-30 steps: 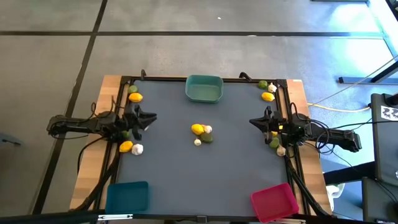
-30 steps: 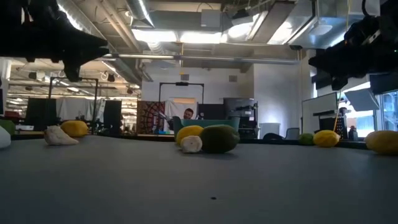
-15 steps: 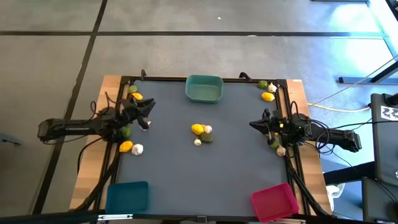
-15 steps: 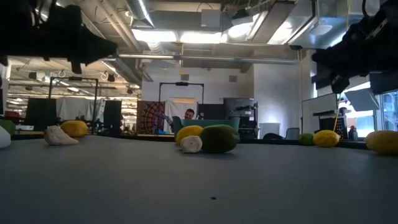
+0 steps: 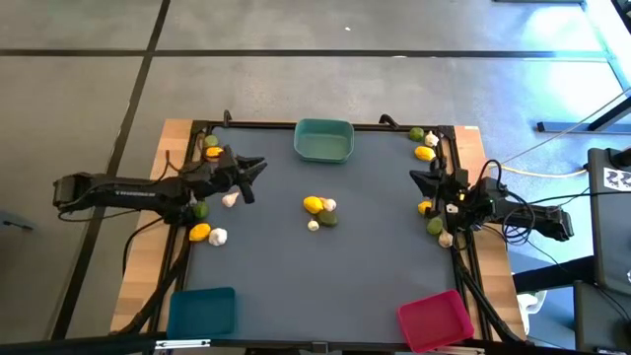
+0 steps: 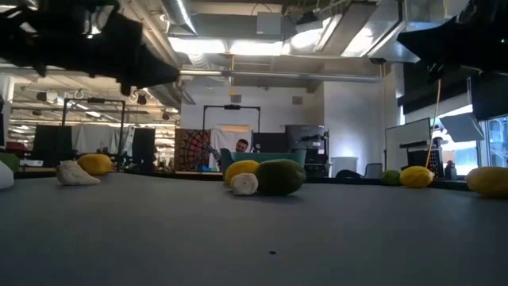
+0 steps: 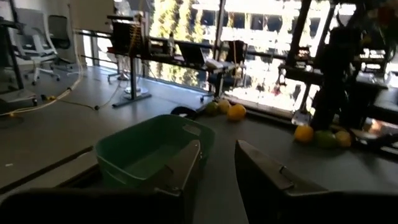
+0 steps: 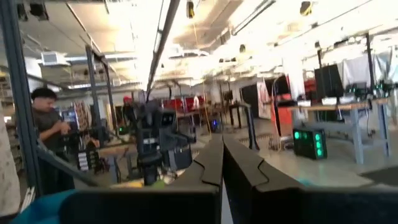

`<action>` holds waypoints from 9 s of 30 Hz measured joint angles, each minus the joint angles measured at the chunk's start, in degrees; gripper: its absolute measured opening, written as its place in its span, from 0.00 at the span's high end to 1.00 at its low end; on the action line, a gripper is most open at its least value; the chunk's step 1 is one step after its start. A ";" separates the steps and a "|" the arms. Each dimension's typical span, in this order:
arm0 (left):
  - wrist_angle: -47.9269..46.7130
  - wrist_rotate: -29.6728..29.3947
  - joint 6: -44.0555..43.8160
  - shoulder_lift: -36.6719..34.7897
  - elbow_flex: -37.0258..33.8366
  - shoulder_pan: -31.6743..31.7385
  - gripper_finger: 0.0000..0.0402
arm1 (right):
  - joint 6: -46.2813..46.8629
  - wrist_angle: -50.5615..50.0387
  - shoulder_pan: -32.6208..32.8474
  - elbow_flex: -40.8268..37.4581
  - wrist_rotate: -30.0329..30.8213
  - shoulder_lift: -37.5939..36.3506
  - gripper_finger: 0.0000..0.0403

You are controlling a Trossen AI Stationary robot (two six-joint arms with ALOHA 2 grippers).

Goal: Sort produce into baskets
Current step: Put the green lemon into the green bin

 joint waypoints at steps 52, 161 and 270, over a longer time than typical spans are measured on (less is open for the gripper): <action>-6.92 14.81 8.71 38.98 25.38 -5.73 0.36 | -13.16 24.85 -0.02 12.83 -0.84 50.23 0.98; -17.23 22.40 14.21 55.65 32.40 -2.32 0.55 | -3.08 21.53 12.00 12.81 2.90 59.26 0.98; -64.90 2.08 1.61 70.71 81.29 19.30 0.53 | -3.96 19.24 12.00 12.81 7.20 59.81 0.98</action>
